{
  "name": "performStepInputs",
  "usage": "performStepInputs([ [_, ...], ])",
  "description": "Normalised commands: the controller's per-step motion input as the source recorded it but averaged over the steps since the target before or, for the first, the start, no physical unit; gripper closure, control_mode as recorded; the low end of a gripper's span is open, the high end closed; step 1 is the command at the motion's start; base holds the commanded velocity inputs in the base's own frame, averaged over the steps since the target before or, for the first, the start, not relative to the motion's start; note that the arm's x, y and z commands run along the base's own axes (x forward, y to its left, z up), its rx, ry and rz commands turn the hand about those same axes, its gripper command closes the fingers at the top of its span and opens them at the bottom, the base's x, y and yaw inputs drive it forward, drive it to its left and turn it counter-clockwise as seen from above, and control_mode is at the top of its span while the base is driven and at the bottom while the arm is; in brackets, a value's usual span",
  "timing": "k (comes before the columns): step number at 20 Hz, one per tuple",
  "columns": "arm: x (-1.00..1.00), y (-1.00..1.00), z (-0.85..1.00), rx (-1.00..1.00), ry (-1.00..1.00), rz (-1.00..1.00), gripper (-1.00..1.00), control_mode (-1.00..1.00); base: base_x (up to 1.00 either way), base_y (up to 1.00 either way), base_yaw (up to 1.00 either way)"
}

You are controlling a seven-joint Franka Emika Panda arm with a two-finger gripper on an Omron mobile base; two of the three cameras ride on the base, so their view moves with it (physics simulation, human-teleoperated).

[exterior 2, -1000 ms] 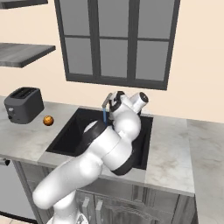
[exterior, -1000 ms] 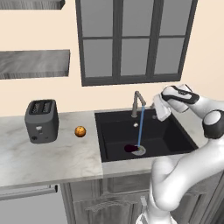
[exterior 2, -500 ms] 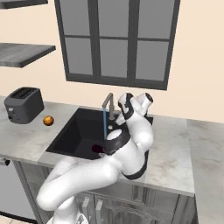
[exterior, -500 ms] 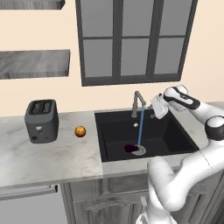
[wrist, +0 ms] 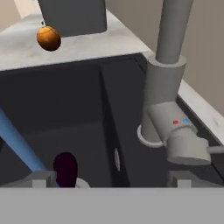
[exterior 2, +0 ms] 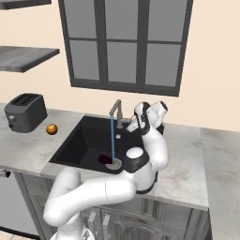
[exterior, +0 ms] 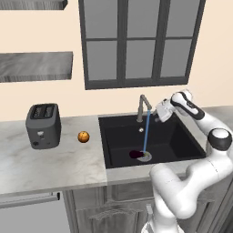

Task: Turn on the sink faucet. Then move the eggplant from the counter to the sink. Turn off the sink. Move the vegetable from the sink to the pot next to the stove. Finally move the pot to the front right burner.

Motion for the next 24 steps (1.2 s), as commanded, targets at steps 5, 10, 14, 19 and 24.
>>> performStepInputs([
  [5, 0.25, -0.14, -0.23, 0.16, 0.01, -0.05, -1.0, -1.0, 0.0, 0.0, 0.0],
  [10, 0.06, -0.14, -0.09, 0.18, -0.11, -0.02, -1.0, -1.0, 0.0, 0.0, 0.0],
  [14, 0.01, 0.0, 0.05, 0.12, -0.14, -0.01, -1.0, -1.0, 0.0, 0.0, 0.0],
  [19, 0.0, 0.04, 0.17, 0.06, -0.08, -0.01, -1.0, -1.0, 0.0, 0.0, 0.0],
  [24, 0.0, 0.16, 0.35, 0.01, -0.01, -0.03, -1.0, -1.0, 0.0, 0.0, 0.0],
])
